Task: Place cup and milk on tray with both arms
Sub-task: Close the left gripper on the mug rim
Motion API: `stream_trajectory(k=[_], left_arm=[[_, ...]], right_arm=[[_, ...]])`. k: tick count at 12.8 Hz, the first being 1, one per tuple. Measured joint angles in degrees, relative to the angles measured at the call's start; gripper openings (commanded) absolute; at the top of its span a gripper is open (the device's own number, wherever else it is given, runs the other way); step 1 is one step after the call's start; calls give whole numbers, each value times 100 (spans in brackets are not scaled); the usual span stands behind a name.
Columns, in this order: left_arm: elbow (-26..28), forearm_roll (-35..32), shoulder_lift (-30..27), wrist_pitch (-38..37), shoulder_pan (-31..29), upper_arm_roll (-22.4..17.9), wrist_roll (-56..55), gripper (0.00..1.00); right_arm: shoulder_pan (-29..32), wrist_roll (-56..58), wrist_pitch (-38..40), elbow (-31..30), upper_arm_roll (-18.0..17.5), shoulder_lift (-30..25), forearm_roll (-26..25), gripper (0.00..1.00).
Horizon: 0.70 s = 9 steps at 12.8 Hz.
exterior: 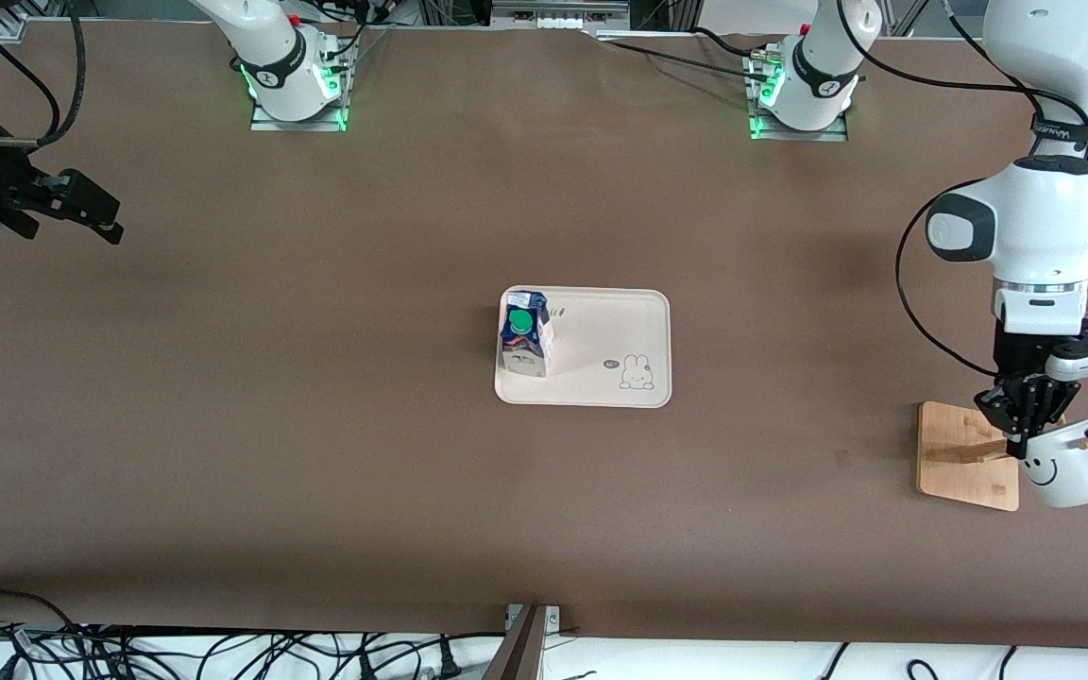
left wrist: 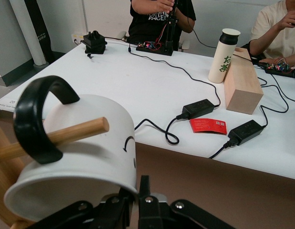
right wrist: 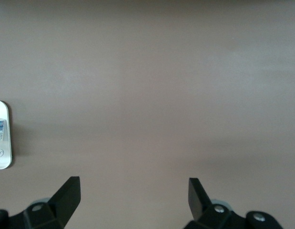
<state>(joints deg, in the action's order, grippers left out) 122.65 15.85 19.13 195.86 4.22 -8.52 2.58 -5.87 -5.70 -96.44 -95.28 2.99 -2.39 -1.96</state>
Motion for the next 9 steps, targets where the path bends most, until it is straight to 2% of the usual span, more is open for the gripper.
stream_trajectory(k=[9], left_arm=[[172, 3, -128, 7, 89, 52, -417, 0]], right_arm=[[0, 0, 0, 0, -1, 0, 2, 100]])
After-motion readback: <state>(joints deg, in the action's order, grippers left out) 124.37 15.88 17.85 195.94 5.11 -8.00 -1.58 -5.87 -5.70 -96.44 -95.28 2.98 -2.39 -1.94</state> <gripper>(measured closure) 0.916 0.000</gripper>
